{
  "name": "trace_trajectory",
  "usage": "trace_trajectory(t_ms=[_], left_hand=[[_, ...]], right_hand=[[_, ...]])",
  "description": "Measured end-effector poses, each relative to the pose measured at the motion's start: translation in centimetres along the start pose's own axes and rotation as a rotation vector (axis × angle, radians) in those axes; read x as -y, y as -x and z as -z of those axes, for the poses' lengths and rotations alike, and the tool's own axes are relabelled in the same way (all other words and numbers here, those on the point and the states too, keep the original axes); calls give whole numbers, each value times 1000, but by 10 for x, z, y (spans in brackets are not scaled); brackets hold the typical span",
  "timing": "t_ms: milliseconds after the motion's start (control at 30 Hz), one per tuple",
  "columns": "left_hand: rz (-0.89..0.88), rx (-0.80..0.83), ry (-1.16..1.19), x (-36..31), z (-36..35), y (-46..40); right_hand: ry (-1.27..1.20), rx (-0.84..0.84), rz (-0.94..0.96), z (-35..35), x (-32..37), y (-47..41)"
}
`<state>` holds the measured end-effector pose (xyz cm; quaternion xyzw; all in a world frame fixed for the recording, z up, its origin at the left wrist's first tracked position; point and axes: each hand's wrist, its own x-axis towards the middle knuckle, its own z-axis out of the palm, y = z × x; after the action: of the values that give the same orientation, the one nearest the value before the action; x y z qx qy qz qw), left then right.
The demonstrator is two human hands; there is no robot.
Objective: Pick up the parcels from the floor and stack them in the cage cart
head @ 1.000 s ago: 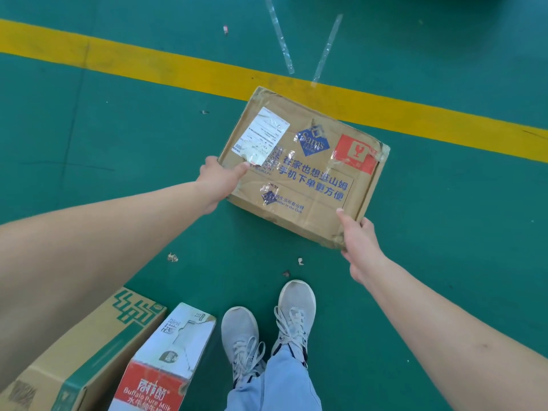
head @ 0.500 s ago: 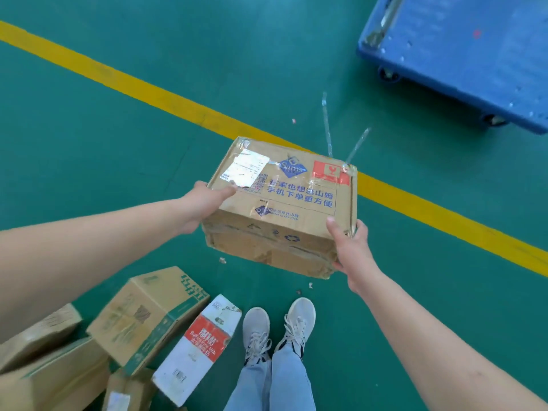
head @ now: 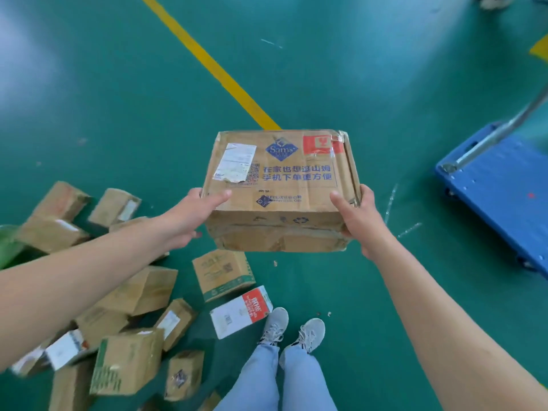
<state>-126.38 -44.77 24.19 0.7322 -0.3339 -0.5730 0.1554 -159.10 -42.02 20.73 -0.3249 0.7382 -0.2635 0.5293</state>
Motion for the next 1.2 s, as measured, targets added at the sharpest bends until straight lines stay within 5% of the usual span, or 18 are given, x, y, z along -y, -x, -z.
trace_trajectory(t_ms=[200, 467, 1200], left_hand=[[-23, -140, 260, 28, 86, 113], [-91, -476, 542, 97, 106, 251], [175, -1139, 1035, 379, 73, 564]], right_hand=[[135, 156, 164, -35, 81, 68], [279, 390, 381, -75, 125, 162], [702, 1067, 678, -280, 32, 439]])
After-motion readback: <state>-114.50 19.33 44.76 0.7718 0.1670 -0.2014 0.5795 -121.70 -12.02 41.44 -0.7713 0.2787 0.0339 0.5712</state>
